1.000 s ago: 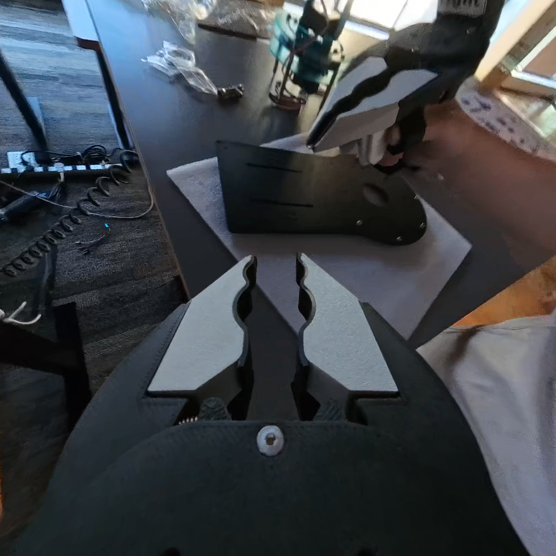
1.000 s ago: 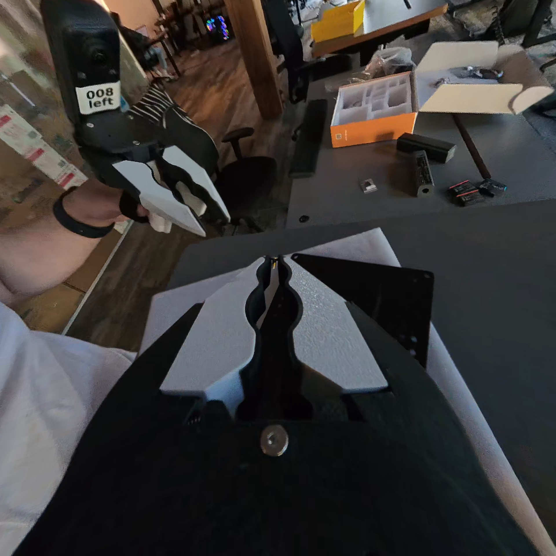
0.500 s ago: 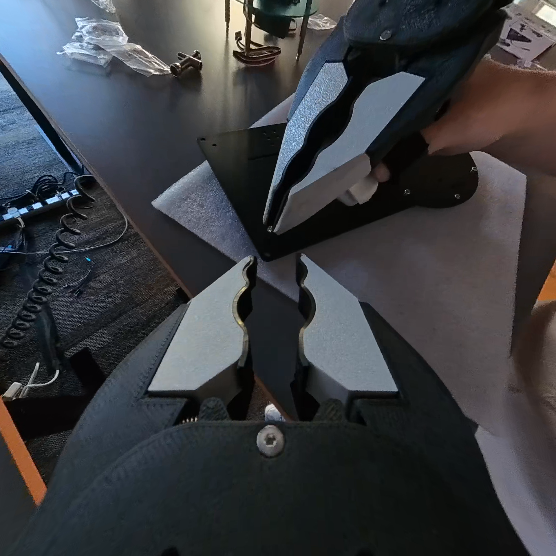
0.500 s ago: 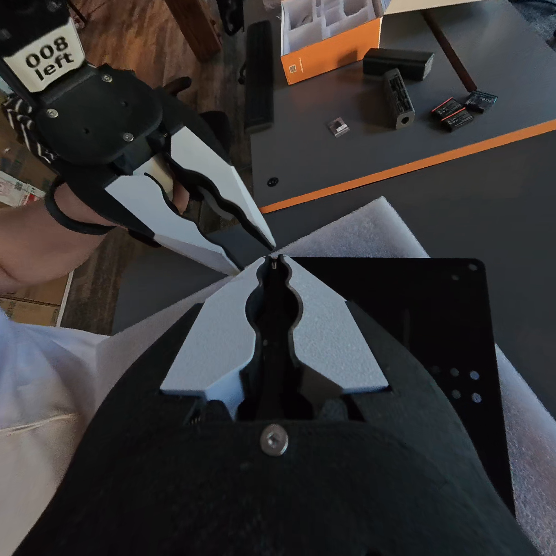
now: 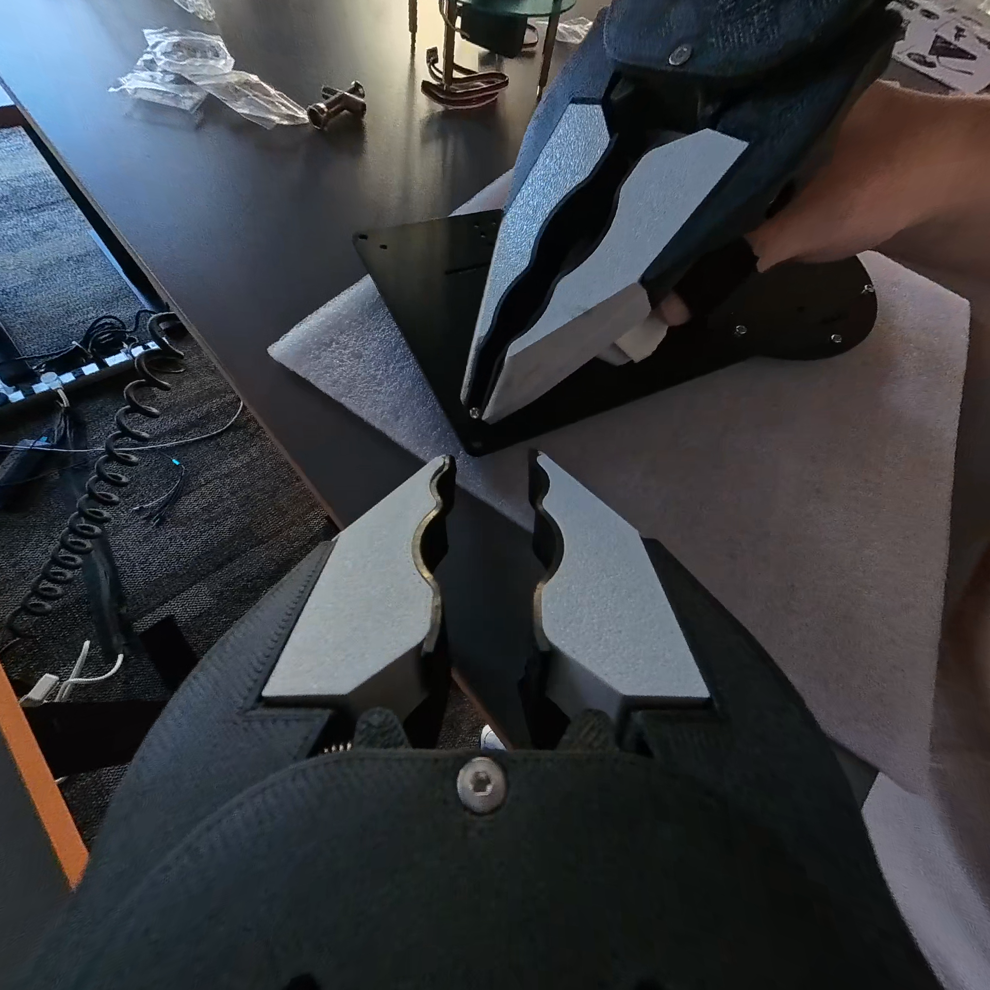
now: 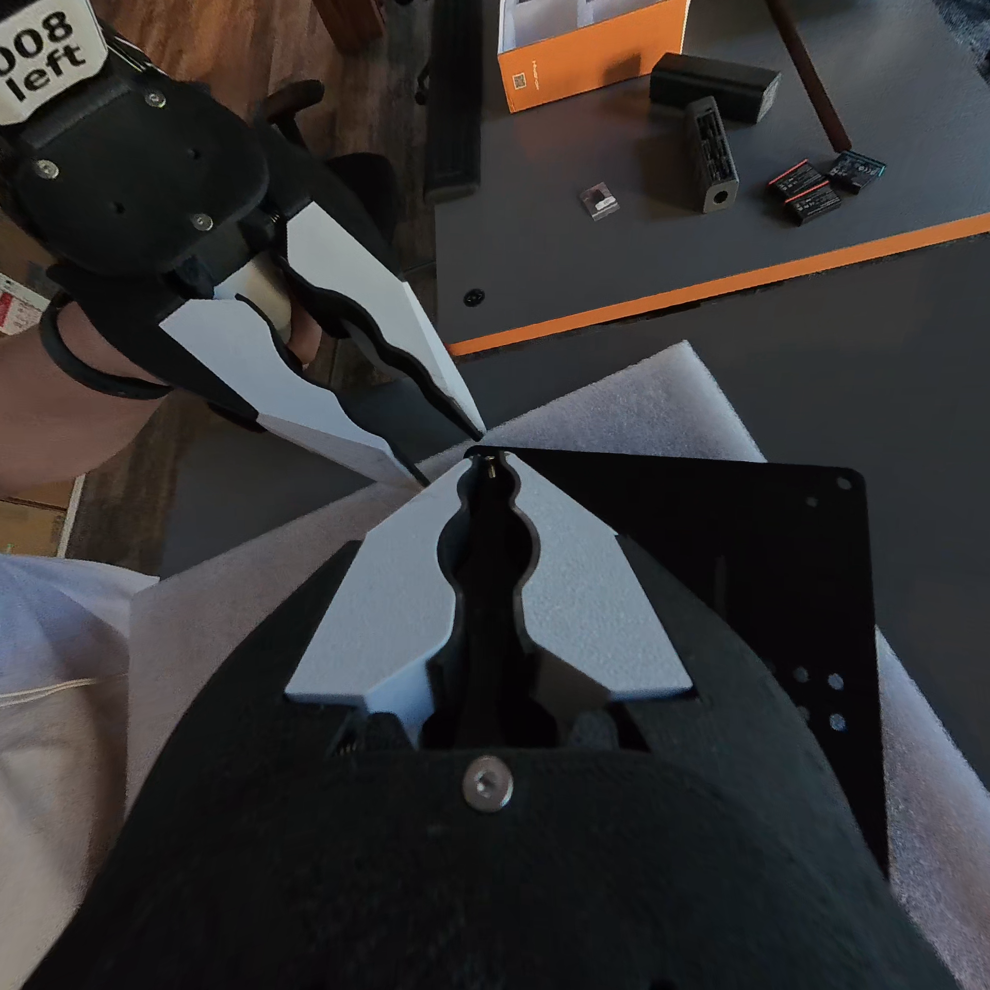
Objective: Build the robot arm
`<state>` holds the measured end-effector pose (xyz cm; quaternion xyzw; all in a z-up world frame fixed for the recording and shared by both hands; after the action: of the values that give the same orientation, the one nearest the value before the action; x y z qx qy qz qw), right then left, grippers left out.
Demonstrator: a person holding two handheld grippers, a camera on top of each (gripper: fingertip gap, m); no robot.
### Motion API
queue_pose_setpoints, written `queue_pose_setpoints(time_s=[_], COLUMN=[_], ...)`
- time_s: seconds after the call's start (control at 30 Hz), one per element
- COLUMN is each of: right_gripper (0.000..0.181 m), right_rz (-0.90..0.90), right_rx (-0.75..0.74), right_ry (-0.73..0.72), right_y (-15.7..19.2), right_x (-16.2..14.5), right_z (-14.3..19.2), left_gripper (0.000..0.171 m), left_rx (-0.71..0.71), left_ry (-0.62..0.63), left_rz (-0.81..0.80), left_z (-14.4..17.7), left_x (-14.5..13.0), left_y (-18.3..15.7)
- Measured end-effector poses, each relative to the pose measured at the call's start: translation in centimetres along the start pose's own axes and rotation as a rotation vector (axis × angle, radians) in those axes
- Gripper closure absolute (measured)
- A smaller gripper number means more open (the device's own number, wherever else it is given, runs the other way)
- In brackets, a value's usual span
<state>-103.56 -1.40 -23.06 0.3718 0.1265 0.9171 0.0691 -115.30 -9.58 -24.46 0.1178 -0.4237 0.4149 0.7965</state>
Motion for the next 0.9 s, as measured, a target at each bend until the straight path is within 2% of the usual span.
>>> queue_pose_setpoints(time_s=[0.53, 0.9], right_gripper=[0.178, 0.178], right_rz=[0.039, 0.049], right_rx=[-0.01, 0.011], right_ry=[0.063, 0.031], right_y=[0.0, -0.11], right_x=[-0.16, 0.42], right_z=[0.28, -0.01], left_gripper=[0.144, 0.144], left_rx=[0.0, -0.009], left_ry=[0.005, -0.005], left_rz=[0.023, 0.038], left_z=[-0.09, -0.05], left_x=[0.08, 0.01], left_y=[0.05, 0.12])
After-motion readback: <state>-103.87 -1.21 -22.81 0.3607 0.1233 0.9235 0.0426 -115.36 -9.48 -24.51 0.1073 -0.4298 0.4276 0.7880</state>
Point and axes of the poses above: each gripper's, where its closed fingertips meet, z back along the fingers, x out of its top, y = z × x across the jaws, the point moved 9 cm from there along z, back along the fingers, and after that the axes turned 7 degrees about y, right-handed, at the moved point
